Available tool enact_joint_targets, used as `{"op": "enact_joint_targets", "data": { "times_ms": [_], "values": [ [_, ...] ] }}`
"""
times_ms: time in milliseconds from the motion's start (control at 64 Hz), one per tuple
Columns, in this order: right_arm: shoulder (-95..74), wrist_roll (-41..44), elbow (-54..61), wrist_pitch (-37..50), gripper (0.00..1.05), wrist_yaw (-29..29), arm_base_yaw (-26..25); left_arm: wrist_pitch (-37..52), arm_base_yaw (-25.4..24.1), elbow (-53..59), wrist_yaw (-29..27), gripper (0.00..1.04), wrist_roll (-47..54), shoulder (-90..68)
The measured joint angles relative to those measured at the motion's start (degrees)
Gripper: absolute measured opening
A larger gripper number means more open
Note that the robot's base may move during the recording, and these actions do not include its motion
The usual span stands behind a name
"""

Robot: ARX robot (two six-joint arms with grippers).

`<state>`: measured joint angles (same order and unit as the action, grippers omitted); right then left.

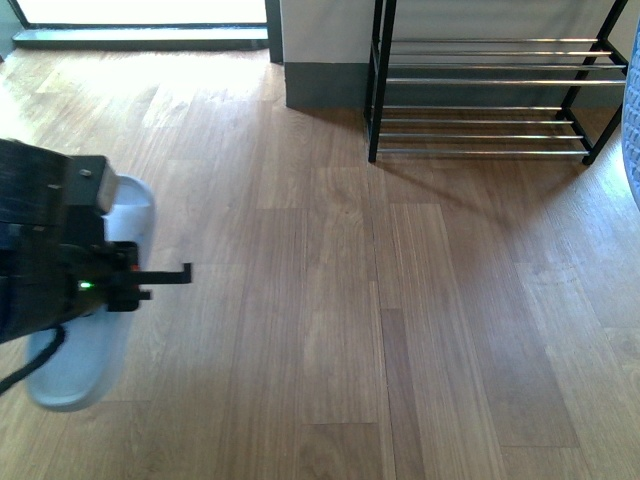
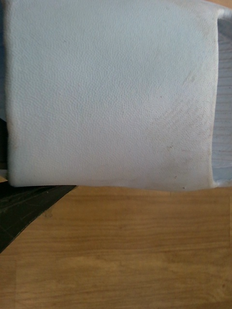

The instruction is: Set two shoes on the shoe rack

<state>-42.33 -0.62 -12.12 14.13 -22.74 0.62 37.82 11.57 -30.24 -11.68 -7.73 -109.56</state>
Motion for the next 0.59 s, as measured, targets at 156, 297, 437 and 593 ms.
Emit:
{"op": "enact_joint_targets", "data": {
  "times_ms": [156,297,437,593],
  "values": [
    [0.00,0.00,0.00,0.00,0.02,0.00,0.00,-9.86,1.20,6.58,-5.84,0.02,2.19,21.05],
    [0.00,-0.02,0.00,0.00,0.02,0.00,0.00,-21.09,2.93,9.60,-11.45,0.02,2.75,38.91],
    [0.00,0.00,0.00,0.00,0.02,0.00,0.00,-36.48,6.03,10.99,-17.86,0.02,2.73,61.09],
    [0.00,0.00,0.00,0.00,0.02,0.00,0.00,-36.72,6.05,10.99,-18.27,0.02,2.73,62.97]
  ]
}}
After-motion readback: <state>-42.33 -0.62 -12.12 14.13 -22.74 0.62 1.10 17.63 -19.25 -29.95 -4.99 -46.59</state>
